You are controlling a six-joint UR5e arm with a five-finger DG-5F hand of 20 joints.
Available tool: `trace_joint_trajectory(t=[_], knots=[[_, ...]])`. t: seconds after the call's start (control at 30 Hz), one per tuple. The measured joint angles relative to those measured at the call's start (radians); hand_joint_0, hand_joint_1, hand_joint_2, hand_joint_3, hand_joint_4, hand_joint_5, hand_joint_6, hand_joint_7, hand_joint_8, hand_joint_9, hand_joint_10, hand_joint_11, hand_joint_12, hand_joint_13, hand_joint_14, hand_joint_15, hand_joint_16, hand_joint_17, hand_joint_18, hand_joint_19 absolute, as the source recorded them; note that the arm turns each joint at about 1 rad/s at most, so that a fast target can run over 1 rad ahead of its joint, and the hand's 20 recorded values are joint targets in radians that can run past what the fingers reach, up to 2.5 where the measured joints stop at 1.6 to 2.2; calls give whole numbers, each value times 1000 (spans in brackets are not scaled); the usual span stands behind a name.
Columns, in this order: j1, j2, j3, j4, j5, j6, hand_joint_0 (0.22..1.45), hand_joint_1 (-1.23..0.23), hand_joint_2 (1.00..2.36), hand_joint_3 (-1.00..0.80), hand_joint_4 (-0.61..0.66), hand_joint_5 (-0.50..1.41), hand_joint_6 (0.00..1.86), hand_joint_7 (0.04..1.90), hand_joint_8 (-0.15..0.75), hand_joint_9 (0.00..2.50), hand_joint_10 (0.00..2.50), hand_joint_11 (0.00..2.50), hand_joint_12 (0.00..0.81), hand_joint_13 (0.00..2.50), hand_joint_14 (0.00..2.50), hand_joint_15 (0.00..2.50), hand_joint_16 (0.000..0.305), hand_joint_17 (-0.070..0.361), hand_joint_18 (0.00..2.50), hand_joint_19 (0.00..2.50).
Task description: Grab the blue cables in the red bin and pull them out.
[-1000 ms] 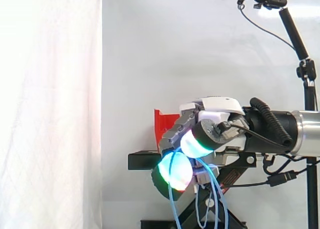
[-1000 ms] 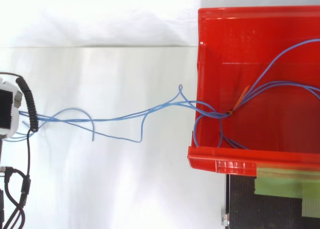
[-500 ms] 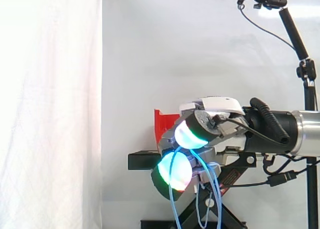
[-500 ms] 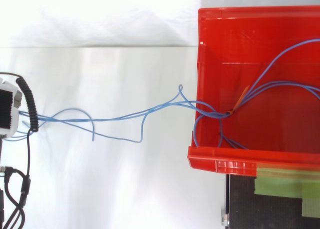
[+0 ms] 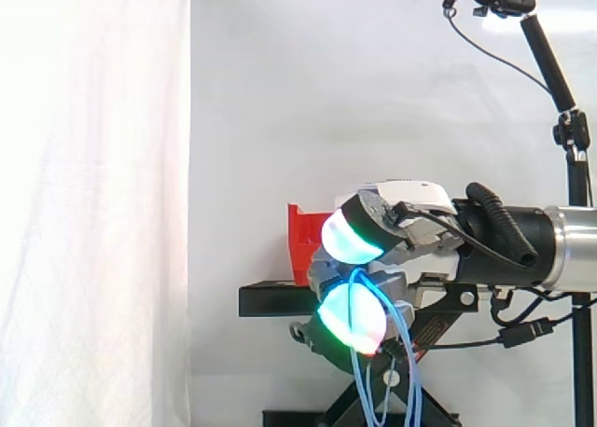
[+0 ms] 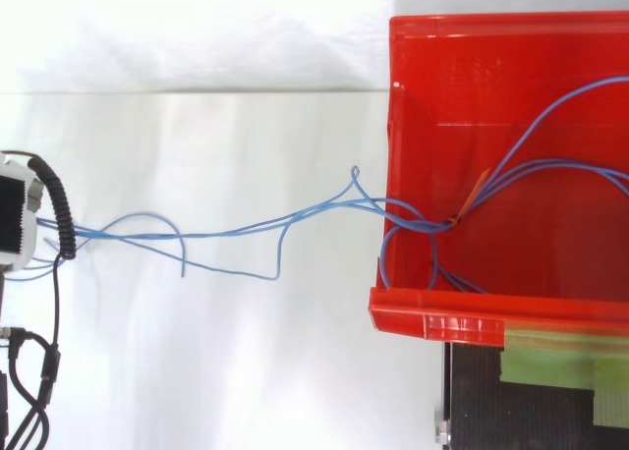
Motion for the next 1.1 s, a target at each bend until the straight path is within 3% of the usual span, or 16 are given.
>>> trace_joint_trajectory(t=[0.17, 0.33, 0.6, 0.87, 1.1], knots=[[0, 0, 0, 0, 0, 0, 687, -752, 1000, -1000, 239, 1197, 13, 788, 246, 1318, 686, 1834, 356, 1438, 295, 1650, 51, 114, 1043, 1140], [0, 0, 0, 0, 0, 0, 791, -862, 1000, -1000, 178, 1180, 12, 801, 219, 1300, 626, 1913, 313, 1427, 199, 1737, 44, 100, 990, 1171], [0, 0, 0, 0, 0, 0, 880, -906, 1002, -935, 188, 1119, 10, 814, 220, 1244, 645, 1916, 307, 1413, 163, 1770, 42, 95, 964, 1190], [0, 0, 0, -1, 0, 0, 898, -913, 1008, -802, 202, 1033, 10, 774, 227, 1192, 695, 1867, 310, 1385, 196, 1755, 43, 97, 942, 1199], [0, 0, 0, -2, 0, 0, 900, -916, 1008, -800, 207, 979, 12, 752, 232, 1174, 705, 1859, 318, 1372, 221, 1745, 43, 98, 938, 1200]])
